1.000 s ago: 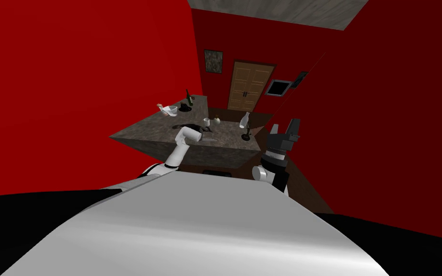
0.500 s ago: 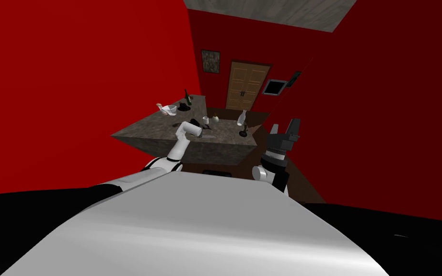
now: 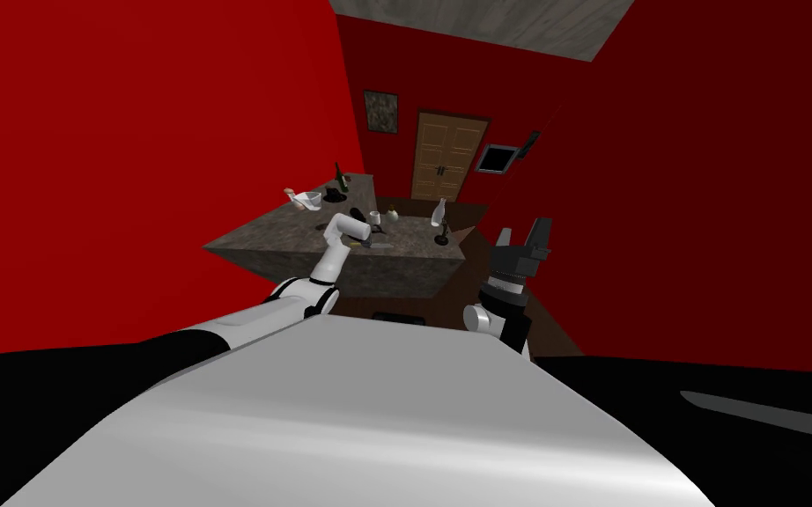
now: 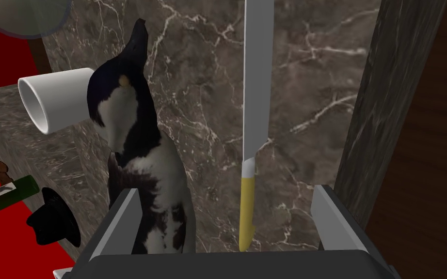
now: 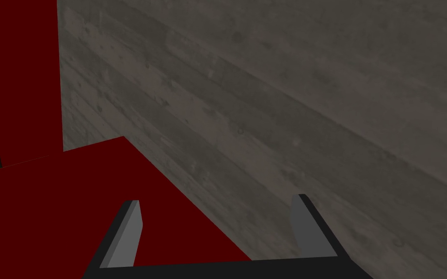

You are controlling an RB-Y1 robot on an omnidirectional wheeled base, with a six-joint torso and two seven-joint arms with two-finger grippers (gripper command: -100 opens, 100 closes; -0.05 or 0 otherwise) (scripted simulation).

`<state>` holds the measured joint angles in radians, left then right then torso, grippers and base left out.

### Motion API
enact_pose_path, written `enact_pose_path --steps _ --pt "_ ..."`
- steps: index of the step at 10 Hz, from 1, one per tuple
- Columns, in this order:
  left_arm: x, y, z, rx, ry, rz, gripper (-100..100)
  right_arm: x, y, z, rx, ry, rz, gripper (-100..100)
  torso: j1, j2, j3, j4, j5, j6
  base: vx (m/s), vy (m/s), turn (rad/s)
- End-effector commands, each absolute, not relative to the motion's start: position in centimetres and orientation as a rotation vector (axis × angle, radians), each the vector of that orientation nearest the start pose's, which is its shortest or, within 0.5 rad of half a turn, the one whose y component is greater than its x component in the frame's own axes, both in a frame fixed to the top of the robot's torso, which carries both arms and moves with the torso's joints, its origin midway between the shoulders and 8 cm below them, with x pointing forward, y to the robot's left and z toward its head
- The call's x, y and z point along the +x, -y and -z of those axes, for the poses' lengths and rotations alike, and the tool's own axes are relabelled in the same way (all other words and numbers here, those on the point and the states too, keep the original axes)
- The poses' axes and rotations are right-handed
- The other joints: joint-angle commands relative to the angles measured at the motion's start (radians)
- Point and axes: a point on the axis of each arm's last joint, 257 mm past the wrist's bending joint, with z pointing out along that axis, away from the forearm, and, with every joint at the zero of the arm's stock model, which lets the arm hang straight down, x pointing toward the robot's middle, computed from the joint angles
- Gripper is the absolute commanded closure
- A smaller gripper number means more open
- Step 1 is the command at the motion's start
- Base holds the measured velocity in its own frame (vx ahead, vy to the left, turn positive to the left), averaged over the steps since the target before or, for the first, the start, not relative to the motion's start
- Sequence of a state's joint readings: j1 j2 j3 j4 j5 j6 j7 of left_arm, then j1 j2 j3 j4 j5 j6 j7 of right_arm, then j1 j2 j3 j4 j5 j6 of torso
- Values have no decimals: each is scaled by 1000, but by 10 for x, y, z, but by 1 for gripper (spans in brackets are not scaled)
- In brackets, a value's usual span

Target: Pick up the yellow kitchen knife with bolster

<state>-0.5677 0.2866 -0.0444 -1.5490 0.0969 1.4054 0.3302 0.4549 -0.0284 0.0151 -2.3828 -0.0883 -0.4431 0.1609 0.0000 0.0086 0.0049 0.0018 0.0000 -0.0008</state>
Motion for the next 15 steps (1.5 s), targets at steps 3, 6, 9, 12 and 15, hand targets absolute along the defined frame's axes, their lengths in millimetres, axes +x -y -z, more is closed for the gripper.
enact_pose_path --steps 3,6,9,12,15 --pt "583 -255 224 -1935 -1677 575 -100 333 272 -73 567 -563 -1263 0 0 -2 -1 0 0 0 -85 -2 -47" --pt "591 -255 219 -1982 -1681 559 -100 333 272 -73 567 -563 -1263 0 0 -5 -3 -1 0 0 -56 -1 -52" --pt "596 -253 216 -2033 -1691 542 -100 333 272 -73 567 -563 -1263 0 1 -5 -3 -1 0 -1 -51 10 -60" --pt "597 -249 217 -2087 -1708 521 -100 333 272 -73 567 -563 -1263 0 2 -7 -4 -2 1 0 -20 22 -59" --pt "594 -245 226 -2152 -1734 483 -100 333 272 -73 567 -563 -1263 0 2 -8 -5 -2 1 -1 0 37 -53"
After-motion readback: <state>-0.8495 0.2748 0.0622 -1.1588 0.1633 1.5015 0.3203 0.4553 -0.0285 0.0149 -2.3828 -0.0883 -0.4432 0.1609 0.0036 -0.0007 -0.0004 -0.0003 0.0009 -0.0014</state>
